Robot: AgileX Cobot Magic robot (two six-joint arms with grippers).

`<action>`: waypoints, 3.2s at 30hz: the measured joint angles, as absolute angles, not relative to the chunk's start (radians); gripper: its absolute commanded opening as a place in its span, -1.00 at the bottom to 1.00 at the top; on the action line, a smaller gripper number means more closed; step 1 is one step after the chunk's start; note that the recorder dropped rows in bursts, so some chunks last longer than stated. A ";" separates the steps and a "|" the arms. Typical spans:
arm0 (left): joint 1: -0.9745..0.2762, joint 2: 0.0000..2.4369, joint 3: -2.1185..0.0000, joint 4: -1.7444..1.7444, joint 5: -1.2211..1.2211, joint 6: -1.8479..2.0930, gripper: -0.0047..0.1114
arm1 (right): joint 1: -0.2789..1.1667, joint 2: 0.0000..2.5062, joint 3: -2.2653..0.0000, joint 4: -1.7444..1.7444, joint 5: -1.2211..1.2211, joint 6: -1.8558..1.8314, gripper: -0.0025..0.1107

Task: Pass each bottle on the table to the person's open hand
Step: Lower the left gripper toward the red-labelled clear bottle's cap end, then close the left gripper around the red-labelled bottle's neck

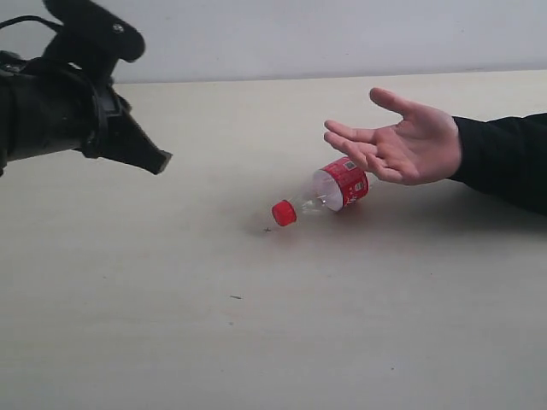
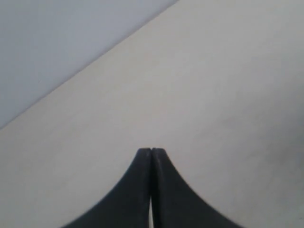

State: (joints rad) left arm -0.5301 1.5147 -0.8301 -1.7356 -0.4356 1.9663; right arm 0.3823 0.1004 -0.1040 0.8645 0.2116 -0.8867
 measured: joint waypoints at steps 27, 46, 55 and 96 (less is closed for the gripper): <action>-0.269 1.663 -1.067 -1.454 0.784 1.364 -0.92 | 0.382 0.100 -0.104 0.865 0.218 -0.887 -0.96; -0.533 1.779 -1.161 -0.225 0.395 0.609 0.04 | 0.382 0.100 -0.104 0.865 0.218 -0.887 -0.96; -0.593 1.865 -1.165 -0.177 0.228 0.619 0.12 | 0.382 0.100 -0.104 0.865 0.220 -0.887 -0.96; -0.616 2.096 -1.290 -0.194 0.287 0.674 0.32 | 0.382 0.100 -0.104 0.865 0.220 -0.887 -0.96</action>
